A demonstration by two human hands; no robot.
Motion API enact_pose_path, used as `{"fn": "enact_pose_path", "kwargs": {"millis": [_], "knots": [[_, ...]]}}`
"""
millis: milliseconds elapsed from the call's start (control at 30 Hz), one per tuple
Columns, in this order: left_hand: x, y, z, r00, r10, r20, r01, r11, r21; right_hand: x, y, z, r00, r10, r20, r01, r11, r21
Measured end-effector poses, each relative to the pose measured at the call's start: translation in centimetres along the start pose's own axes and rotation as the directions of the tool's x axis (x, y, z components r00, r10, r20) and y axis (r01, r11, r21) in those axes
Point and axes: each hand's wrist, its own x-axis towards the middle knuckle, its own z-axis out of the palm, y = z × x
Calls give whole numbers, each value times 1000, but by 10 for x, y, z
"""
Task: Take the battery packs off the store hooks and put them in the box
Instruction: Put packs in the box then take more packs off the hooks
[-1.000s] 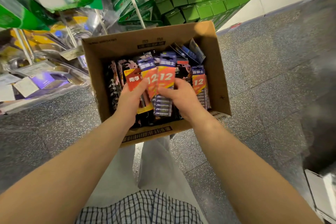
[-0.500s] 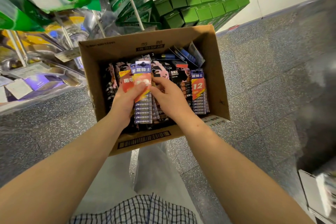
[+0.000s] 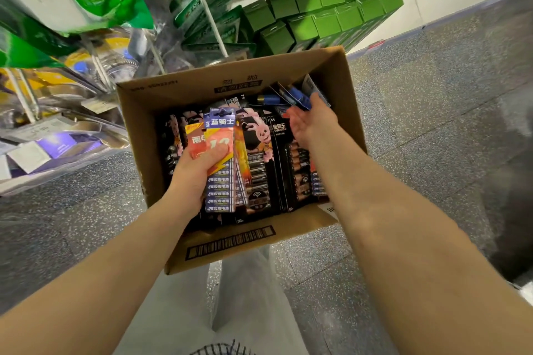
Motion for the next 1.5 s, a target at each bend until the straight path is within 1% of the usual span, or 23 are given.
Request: {"fn": "enact_pose_path", "kwargs": {"millis": [100,167,233,333,400,433,500,567,633,667,700,767,800,833,900,933,1000,1100,1167,1267,1367,1433,1500], "knots": [[0,4,-2,1000,14,-19,-13,999,37,13,-3,10,998,61,-12,-60,997,54],[0,8,-2,999,24,-36,-23,999,37,9,1,9,997,75,18,-77,991,111],[-2,13,-3,997,43,-58,-42,999,26,-5,11,4,996,48,81,-57,992,109],[-5,19,-6,993,64,-96,-61,998,35,-38,37,-14,982,1,191,-1,1000,-1],[-9,21,-10,989,91,-117,-86,995,44,-55,63,-27,967,24,252,9,992,-129],[-11,21,-13,987,100,-122,-96,994,44,-61,76,-33,966,60,251,-5,977,-215],[-16,20,-19,985,116,-131,-111,993,42,-69,93,-41,972,138,190,-52,916,-397],[-20,18,-25,984,137,-118,-133,990,43,-74,95,-49,980,158,122,-55,801,-596],[-23,15,-28,984,153,-88,-148,987,55,-73,83,-58,995,40,91,45,631,-774],[-24,14,-29,984,158,-79,-153,986,66,-68,77,-61,995,-55,84,101,572,-814],[-26,13,-29,984,163,-68,-158,985,75,-64,69,-62,986,-146,75,143,544,-827],[-28,12,-27,985,159,-64,-154,985,81,-57,58,-60,967,-250,53,185,541,-821],[-28,12,-27,986,154,-69,-148,986,78,-57,55,-56,970,-237,48,174,548,-818],[-29,12,-27,986,149,-70,-144,987,75,-59,56,-51,984,-175,41,137,583,-801],[-30,13,-30,988,141,-66,-137,989,63,-64,65,-40,999,-20,32,36,730,-683],[-31,14,-32,990,130,-61,-127,990,59,-65,73,-34,999,25,25,-4,794,-608],[-36,18,-36,992,119,-46,-117,992,49,-64,90,-22,999,45,2,-38,869,-494],[-42,25,-42,991,130,6,-131,991,41,-59,112,-3,998,-6,-69,-15,954,-300],[-45,33,-47,988,146,42,-149,986,75,-58,116,5,992,-57,-110,32,975,-218],[-47,48,-55,981,185,67,-192,972,137,-58,121,8,981,-150,-121,135,983,-120],[-51,64,-62,971,217,97,-232,957,177,-72,130,4,943,-303,-135,282,947,-153],[-56,72,-62,966,237,103,-252,954,163,-90,132,-6,918,-392,-57,380,912,-154],[-65,79,-61,956,267,119,-280,953,116,-114,127,-17,892,-446,71,451,884,-125]]}}
